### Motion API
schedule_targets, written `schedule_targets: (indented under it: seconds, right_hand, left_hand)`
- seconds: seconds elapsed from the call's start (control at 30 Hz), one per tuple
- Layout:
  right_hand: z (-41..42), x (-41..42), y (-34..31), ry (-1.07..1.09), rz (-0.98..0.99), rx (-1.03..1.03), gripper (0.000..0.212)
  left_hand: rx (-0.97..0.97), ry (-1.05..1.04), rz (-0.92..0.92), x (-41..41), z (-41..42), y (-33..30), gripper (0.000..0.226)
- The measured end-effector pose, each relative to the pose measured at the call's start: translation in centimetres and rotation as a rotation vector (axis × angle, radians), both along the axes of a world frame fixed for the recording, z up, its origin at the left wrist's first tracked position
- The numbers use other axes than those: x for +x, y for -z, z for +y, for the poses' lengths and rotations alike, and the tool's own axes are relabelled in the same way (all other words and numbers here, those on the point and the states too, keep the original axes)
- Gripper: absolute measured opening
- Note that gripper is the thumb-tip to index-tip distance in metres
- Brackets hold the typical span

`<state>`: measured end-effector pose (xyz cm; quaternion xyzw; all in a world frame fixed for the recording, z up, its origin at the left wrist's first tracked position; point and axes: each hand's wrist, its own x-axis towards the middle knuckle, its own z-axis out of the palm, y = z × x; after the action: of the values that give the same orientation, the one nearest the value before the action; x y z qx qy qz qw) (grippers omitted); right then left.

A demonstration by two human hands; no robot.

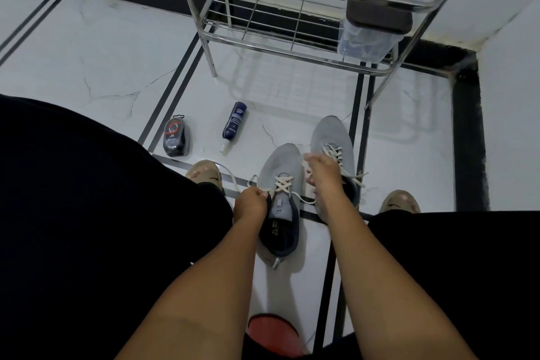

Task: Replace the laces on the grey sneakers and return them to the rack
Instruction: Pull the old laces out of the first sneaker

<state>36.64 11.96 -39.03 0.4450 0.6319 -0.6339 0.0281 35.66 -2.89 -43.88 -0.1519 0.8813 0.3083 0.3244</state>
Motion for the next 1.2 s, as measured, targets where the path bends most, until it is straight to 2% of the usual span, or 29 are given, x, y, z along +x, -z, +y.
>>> schedule_targets:
  seconds: [0.03, 0.07, 0.1, 0.17, 0.23, 0.3, 0.33, 0.4, 0.5, 0.57, 0.67, 0.8, 0.83, 0.87, 0.93, 0.97, 1.0, 1.03, 1.1, 1.17, 1.2]
  right_hand:
    - [-0.4, 0.1, 0.8, -0.238, -0.052, 0.226, 0.015]
    - [-1.3, 0.4, 1.6, -0.396, -0.085, 0.340, 0.017]
    - [-2.0, 0.6, 2.4, -0.460, -0.110, 0.377, 0.018]
    - [-3.0, 1.2, 3.1, -0.353, -0.130, 0.342, 0.017]
    - [-2.6, 1.4, 2.9, -0.154, -0.115, 0.270, 0.017]
    - [-0.8, 0.6, 2.0, 0.089, -0.028, 0.192, 0.017]
    - [0.1, 0.2, 1.6, 0.154, 0.013, 0.217, 0.017]
    - [1.3, 0.0, 1.0, 0.064, -0.012, 0.421, 0.024]
    - [0.6, 1.2, 0.9, -0.245, -0.184, 0.805, 0.030]
    - [-0.8, 2.4, 1.8, -0.453, -0.263, 0.732, 0.021]
    - [-2.5, 4.4, 3.5, -0.757, -0.379, 0.504, 0.027]
    - [-2.1, 4.8, 4.5, -0.702, -0.386, 0.430, 0.024]
    - [-1.9, 4.8, 4.9, -0.657, -0.385, 0.378, 0.024]
    - [-1.6, 4.9, 5.3, -0.597, -0.385, 0.325, 0.024]
    - [-1.0, 5.3, 6.2, -0.505, -0.404, 0.244, 0.023]
    - [-1.1, 5.5, 6.3, -0.491, -0.408, 0.215, 0.021]
    - [-1.1, 5.5, 6.4, -0.504, -0.403, 0.196, 0.019]
    - [-1.3, 5.3, 6.4, -0.546, -0.387, 0.211, 0.016]
    - [-1.7, 4.8, 5.9, -0.635, -0.382, 0.295, 0.015]
    - [-1.9, 4.5, 5.6, -0.656, -0.378, 0.339, 0.021]
    - [-1.9, 4.5, 5.5, -0.658, -0.383, 0.353, 0.027]
  left_hand:
    - [0.002, 0.001, 0.001, 0.0, 0.0, 0.0, 0.021]
    - [0.004, 0.005, 0.001, 0.0, 0.0, 0.0, 0.021]
    - [0.006, 0.009, 0.003, 0.0, 0.0, 0.0, 0.022]
    - [0.008, 0.020, 0.006, 0.0, -0.1, -0.1, 0.022]
    - [0.027, 0.019, 0.012, 0.0, 0.0, -0.2, 0.017]
    - [0.057, 0.010, 0.019, 0.1, 0.1, -0.4, 0.006]
    - [0.061, 0.022, 0.024, 0.1, 0.1, -0.5, 0.007]
    - [0.060, 0.083, 0.044, -0.2, 0.2, -0.8, 0.014]
    - [0.039, 0.193, 0.113, -0.7, 0.4, -1.0, 0.020]
    - [0.024, 0.299, 0.159, -1.0, 0.6, -0.9, 0.026]
    - [-0.013, 0.473, 0.219, -0.5, 0.6, -0.7, 0.026]
    - [-0.138, 0.659, 0.223, -0.1, 0.8, 0.0, 0.031]
    - [-0.118, 0.617, 0.201, -0.4, 1.1, -0.4, 0.028]
    - [-0.069, 0.488, 0.152, -0.8, 1.1, -0.7, 0.023]
    - [0.090, 0.113, 0.061, -1.0, 0.6, -1.6, 0.019]
    - [0.178, -0.112, -0.011, -0.9, 0.1, -1.0, 0.024]
    - [0.226, -0.230, -0.042, -1.3, 0.1, -0.7, 0.033]
    - [0.123, -0.078, -0.014, -1.5, 0.0, -0.2, 0.043]
    - [-0.117, 0.262, 0.214, -1.3, 0.1, 0.8, 0.045]
    - [-0.133, 0.462, 0.299, -0.8, 0.9, 1.3, 0.030]
    - [-0.107, 0.476, 0.327, -0.7, 1.5, 1.7, 0.026]
